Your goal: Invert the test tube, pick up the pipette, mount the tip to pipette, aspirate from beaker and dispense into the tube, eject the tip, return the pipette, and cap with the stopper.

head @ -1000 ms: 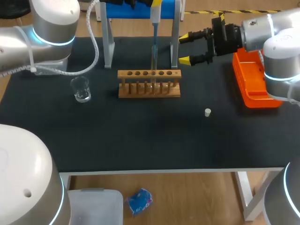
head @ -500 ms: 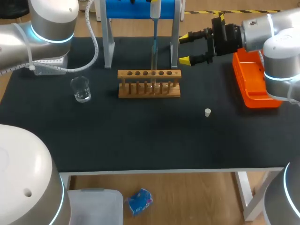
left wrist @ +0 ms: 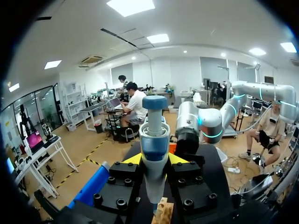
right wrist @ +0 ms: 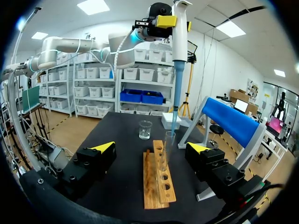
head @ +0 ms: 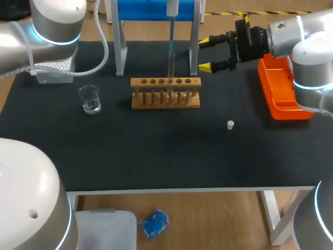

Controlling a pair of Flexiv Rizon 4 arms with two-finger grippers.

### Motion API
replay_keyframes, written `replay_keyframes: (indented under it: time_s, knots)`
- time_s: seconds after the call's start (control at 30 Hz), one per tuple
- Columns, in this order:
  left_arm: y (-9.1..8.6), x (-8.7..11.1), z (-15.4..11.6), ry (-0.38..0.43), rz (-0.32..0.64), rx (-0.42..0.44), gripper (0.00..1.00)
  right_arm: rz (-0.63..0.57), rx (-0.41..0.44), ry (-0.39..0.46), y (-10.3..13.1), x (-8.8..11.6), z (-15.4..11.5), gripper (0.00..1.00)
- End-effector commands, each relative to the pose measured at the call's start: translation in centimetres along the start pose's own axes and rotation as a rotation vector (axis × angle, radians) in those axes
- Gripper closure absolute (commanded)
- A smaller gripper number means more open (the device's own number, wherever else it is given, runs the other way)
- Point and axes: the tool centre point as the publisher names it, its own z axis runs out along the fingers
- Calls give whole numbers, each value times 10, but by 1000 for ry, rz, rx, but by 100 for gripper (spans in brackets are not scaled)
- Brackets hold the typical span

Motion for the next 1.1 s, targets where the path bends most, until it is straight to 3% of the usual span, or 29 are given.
replay_keyframes:
  time_s: [0.03,0.47,0.73,0.87,1.1]
  knots:
    - [-4,3,-5,-8,1,-6,100,-1,0,-1,-1,0,0,0]
    - [-17,9,-14,-22,18,-2,100,-1,0,-1,-1,0,0,0]
    - [-20,21,-35,-37,18,-4,100,-1,0,-1,-1,0,0,0]
    - [-16,33,-50,-29,31,-6,100,-1,0,-1,-1,0,0,0]
    - [7,61,-80,27,39,-35,100,-1,0,-1,-1,0,0,0]
